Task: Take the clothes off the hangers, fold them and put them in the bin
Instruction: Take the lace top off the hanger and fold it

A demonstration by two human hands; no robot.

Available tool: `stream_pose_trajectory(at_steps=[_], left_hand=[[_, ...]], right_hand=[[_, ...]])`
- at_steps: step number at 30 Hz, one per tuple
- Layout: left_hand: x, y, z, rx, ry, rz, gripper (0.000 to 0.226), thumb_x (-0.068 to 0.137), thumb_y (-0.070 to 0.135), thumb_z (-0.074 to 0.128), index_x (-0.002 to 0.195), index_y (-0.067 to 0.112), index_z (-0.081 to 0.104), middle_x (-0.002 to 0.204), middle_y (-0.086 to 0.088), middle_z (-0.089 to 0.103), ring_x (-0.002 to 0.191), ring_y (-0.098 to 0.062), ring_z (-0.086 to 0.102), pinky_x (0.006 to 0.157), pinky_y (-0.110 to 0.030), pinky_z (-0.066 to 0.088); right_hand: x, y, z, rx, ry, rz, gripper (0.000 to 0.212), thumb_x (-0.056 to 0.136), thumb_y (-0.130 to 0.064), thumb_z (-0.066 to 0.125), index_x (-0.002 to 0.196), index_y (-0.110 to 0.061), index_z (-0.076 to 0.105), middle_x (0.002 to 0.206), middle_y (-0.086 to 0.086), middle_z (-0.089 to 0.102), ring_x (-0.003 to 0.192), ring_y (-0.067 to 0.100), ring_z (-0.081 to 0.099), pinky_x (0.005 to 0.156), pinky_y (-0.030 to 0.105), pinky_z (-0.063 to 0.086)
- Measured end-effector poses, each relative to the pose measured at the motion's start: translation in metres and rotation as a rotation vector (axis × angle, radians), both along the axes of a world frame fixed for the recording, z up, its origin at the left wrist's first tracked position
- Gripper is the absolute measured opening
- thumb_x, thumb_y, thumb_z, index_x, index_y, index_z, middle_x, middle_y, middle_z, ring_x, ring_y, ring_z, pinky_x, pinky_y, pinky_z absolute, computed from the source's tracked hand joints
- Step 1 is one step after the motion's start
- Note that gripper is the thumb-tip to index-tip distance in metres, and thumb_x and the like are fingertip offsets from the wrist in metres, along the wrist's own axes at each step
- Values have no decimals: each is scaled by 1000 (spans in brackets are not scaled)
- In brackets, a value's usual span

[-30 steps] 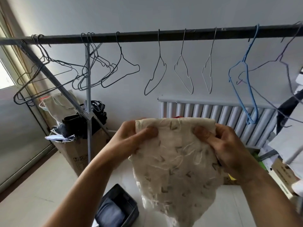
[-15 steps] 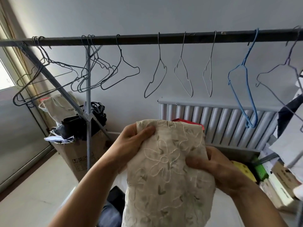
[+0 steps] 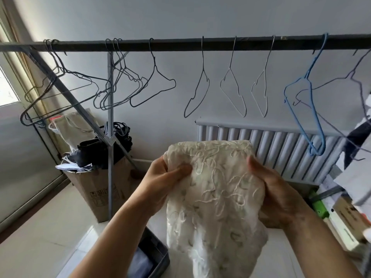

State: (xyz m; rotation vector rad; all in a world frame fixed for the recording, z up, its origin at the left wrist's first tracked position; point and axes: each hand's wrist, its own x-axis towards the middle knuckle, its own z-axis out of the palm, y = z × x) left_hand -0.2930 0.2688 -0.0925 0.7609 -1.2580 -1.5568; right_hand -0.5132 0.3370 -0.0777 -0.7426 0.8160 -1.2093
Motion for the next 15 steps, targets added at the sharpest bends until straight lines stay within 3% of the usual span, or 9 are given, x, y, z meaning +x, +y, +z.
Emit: stream_pose_trajectory(at_steps=[2, 5, 7, 9, 13, 15], left_hand=[[3, -2, 2, -12, -7, 7, 27, 78, 6, 69, 104, 3, 64, 91, -17, 71, 74, -25, 70, 65, -35, 60], [13, -6, 3, -29, -30, -13, 29, 81, 8, 68, 109, 0, 62, 92, -17, 71, 75, -25, 70, 66, -36, 61], [20, -9, 3, -24, -49, -4, 30, 87, 9, 66, 114, -2, 59, 95, -17, 71, 76, -26, 70, 65, -36, 60], [26, -13, 0, -4, -109, 86, 36, 89, 10, 67, 122, 3, 55, 97, -13, 73, 79, -24, 72, 63, -32, 59], [37, -12, -5, -93, -398, 385, 47, 85, 22, 74, 124, 20, 49, 108, 4, 64, 95, -6, 63, 58, -6, 48], [41, -3, -11, -92, -406, 411, 38, 85, 30, 72, 116, 20, 53, 103, 2, 64, 90, -9, 63, 59, -8, 49]], right_hand=[[4, 0, -7, -31, 70, 68, 86, 61, -37, 89, 134, -8, 54, 128, 24, 61, 118, 42, 58, 99, 58, 46], [16, -5, -11, -19, 175, -51, 48, 72, -5, 76, 118, 0, 63, 108, 23, 71, 95, 38, 70, 74, 46, 60], [25, -9, -10, 14, 158, -148, 35, 76, 3, 65, 111, 3, 66, 100, 24, 72, 85, 37, 72, 64, 43, 60], [35, -14, -12, 10, 184, -253, 28, 81, 5, 63, 108, 3, 67, 97, 23, 73, 82, 35, 73, 63, 41, 60], [58, -21, -16, -41, 234, -446, 24, 84, 2, 65, 107, -4, 69, 94, 16, 75, 82, 31, 73, 66, 41, 61], [71, -26, -20, -75, 289, -537, 24, 85, 0, 66, 107, -9, 69, 93, 8, 76, 85, 25, 74, 71, 39, 61]])
